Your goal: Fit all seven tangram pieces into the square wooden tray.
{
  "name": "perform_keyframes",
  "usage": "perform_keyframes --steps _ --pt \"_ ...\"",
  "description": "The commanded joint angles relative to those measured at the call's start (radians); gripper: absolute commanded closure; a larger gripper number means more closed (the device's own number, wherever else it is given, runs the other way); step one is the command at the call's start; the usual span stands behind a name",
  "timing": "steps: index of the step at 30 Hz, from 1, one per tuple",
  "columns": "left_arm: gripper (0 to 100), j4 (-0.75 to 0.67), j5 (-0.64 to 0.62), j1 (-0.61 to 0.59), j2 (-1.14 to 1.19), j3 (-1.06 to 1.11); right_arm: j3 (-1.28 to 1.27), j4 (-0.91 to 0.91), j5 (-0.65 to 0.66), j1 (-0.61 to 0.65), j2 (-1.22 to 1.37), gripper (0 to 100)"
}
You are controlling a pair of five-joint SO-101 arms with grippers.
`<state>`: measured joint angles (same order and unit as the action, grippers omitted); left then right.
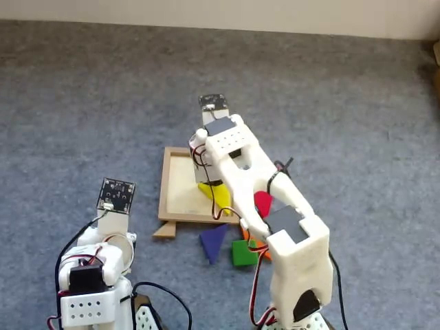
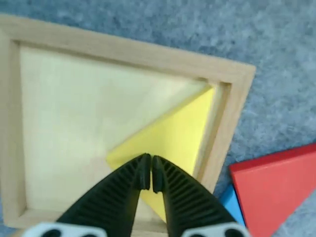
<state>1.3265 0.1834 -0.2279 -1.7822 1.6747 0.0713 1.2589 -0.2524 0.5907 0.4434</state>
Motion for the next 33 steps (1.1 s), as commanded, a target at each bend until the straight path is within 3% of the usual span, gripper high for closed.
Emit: perform_keyframes --steps 1,15,21,33 --pt "99 0.008 -0.009 -0.007 -0.03 0.021 0.001 0.021 0.008 -0.031 0.004 97.5" --pt "99 0.008 -0.009 -0.007 -0.03 0.021 0.012 0.13 0.009 -0.084 -0.007 97.5" --pt "99 0.008 -0.009 -0.007 -0.03 0.021 0.051 0.133 0.104 -0.093 -0.131 99.5" --pt "99 0.008 -0.009 -0.007 -0.03 0.021 -0.122 0.074 0.112 -0.205 -0.381 99.5"
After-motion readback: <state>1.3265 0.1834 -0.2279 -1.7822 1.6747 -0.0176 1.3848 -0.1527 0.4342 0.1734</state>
